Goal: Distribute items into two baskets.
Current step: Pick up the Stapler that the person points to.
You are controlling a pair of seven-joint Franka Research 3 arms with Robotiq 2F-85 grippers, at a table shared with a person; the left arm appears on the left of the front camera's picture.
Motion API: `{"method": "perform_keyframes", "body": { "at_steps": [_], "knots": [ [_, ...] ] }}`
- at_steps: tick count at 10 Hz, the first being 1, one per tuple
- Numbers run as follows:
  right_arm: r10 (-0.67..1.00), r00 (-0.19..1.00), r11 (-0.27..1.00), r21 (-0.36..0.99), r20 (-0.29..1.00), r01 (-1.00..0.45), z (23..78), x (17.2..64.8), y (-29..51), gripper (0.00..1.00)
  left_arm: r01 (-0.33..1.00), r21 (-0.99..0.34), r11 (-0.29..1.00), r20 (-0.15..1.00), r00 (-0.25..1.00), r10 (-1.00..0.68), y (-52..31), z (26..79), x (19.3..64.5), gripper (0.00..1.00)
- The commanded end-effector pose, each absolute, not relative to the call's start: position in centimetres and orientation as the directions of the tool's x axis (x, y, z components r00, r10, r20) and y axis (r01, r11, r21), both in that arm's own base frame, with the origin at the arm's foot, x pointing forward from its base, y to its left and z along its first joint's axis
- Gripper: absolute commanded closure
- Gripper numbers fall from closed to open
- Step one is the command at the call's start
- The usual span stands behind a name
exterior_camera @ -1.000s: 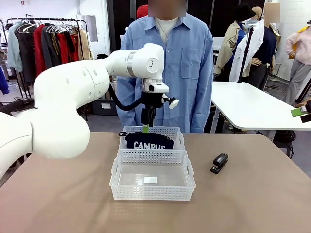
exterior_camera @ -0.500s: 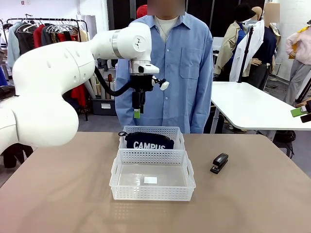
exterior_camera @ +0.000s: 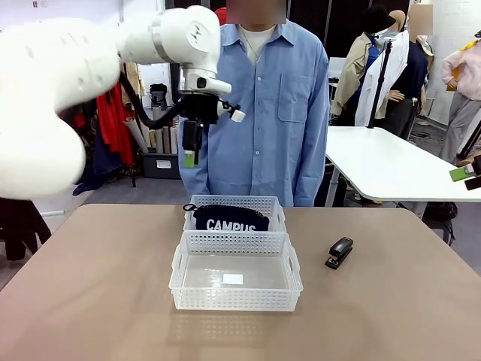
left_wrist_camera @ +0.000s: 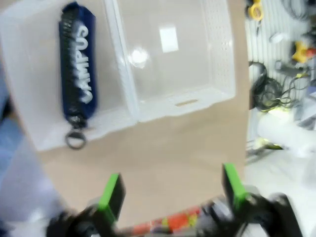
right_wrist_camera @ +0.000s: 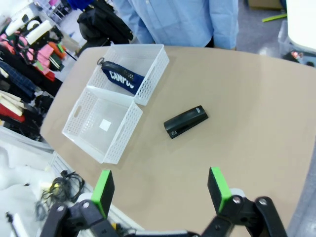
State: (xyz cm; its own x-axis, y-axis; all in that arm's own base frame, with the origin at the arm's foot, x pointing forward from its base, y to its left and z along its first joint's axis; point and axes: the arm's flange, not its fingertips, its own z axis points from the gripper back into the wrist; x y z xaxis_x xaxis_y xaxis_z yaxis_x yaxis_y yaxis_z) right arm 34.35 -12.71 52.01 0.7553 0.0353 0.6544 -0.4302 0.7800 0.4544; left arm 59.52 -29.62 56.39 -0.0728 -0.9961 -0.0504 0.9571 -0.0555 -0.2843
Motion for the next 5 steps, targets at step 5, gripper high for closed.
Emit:
{"method": "perform_keyframes", "body": {
  "at_steps": [5],
  "knots": [
    [0.021,0.738,0.763,0.466,0.675,-0.448,52.1,34.6,-12.8,0.0,0.961,-0.145,0.235,0.072,0.247,-0.966,-14.5,48.7,40.3,0.0]
  ]
}}
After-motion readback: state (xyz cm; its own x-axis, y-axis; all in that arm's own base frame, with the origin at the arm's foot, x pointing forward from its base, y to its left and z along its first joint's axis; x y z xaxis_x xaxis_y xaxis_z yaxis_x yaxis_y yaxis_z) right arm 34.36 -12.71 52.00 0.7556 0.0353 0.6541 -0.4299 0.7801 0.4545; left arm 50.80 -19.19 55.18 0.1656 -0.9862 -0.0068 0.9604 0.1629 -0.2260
